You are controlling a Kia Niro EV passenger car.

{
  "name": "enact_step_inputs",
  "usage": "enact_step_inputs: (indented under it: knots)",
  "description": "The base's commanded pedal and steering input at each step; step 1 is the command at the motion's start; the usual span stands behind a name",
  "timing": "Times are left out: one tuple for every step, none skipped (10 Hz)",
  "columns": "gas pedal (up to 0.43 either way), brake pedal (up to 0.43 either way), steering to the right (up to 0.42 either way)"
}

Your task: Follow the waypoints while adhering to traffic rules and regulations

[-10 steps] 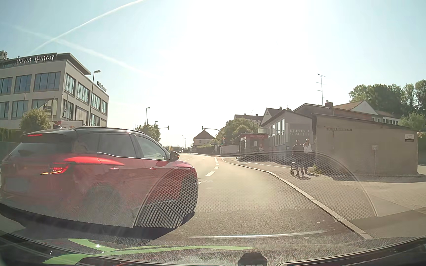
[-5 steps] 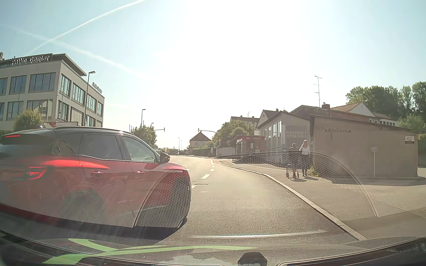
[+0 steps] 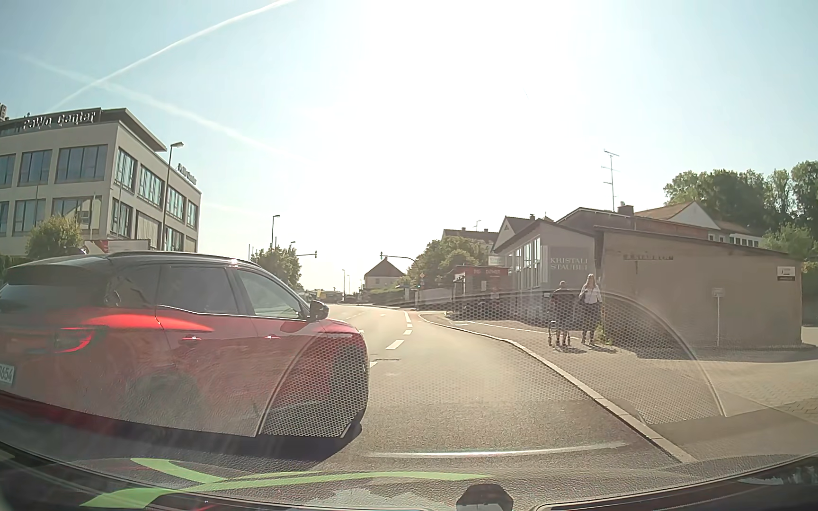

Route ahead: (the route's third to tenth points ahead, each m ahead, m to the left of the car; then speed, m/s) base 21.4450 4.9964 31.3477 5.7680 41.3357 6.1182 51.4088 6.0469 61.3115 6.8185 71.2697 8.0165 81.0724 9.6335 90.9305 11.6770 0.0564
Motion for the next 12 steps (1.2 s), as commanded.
enact_step_inputs:
  knots:
    - [0.0,0.366,0.11]
    - [0.0,0.366,0.11]
    - [0.0,0.372,0.11]
    - [0.0,0.366,0.11]
    - [0.0,0.366,0.11]
    - [0.0,0.366,0.111]
    - [0.0,0.372,0.111]
    - [0.0,0.366,0.112]
    - [0.0,0.366,0.111]
    - [0.0,0.366,0.111]
    - [0.0,0.366,0.111]
    - [0.0,0.366,0.111]
